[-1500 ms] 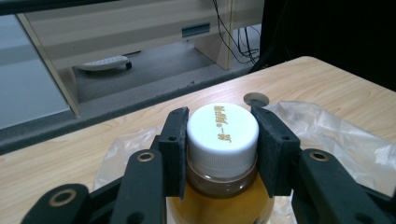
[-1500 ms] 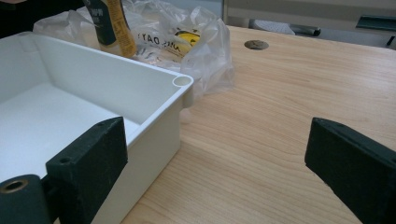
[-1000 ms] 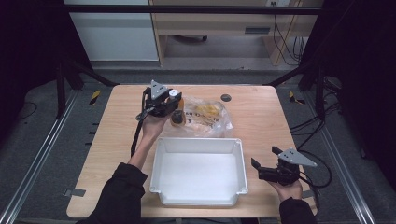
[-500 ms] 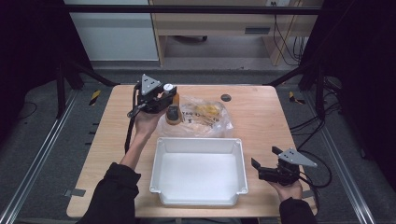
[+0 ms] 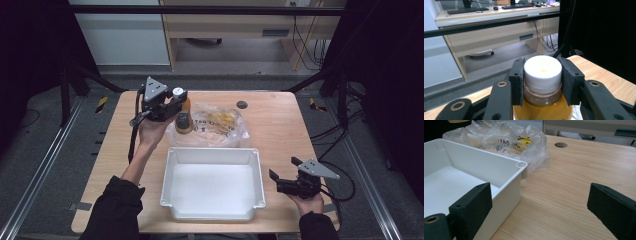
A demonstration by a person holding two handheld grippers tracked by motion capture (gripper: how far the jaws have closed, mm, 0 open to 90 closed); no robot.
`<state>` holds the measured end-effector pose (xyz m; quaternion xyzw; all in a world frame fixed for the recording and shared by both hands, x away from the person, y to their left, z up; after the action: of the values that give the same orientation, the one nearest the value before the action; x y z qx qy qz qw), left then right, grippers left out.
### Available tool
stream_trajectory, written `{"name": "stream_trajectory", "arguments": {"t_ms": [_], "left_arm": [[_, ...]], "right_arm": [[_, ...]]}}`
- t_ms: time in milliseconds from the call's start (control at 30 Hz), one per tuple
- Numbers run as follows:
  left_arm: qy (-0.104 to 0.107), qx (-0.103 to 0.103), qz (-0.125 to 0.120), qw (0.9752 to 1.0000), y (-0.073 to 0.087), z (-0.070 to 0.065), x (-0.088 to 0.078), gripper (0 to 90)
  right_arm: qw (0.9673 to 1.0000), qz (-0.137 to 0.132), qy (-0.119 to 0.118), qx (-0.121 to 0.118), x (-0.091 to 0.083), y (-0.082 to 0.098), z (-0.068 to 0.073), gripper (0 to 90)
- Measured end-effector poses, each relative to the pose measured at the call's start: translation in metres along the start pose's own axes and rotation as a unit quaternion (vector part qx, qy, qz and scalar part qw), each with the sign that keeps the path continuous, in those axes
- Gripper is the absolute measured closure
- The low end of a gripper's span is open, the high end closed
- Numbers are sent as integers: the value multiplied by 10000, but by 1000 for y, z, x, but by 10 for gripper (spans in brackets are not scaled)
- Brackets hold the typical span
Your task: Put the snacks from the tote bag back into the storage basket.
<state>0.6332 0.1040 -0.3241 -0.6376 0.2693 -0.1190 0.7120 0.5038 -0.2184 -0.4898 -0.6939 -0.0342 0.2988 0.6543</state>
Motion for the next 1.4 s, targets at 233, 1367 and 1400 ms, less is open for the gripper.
{"name": "stream_trajectory", "arguments": {"t_ms": [233, 1367, 1400], "left_arm": [[119, 175, -86, 9997, -8, -10, -11, 588], [517, 169, -201, 9983, 30, -43, -71, 587], [522, 183, -190, 9983, 32, -44, -72, 588]], "right_arm": [[10000, -3, -1, 7, 0, 0, 0, 62], [10000, 18, 14, -14, 0, 1, 0, 63], [10000, 22, 12, -13, 0, 1, 0, 63]]}}
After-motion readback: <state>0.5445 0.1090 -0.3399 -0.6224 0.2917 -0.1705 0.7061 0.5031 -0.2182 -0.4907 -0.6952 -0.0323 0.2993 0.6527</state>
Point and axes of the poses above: each handheld gripper's, and its own axes: x roughly forward along the jaws, y roughly out of its underside, z roughly to its left, the point moved 10 cm from there along x, roughly forward along the jaws, and after that the axes turned 1 degree about y, right-handed, at the moved point
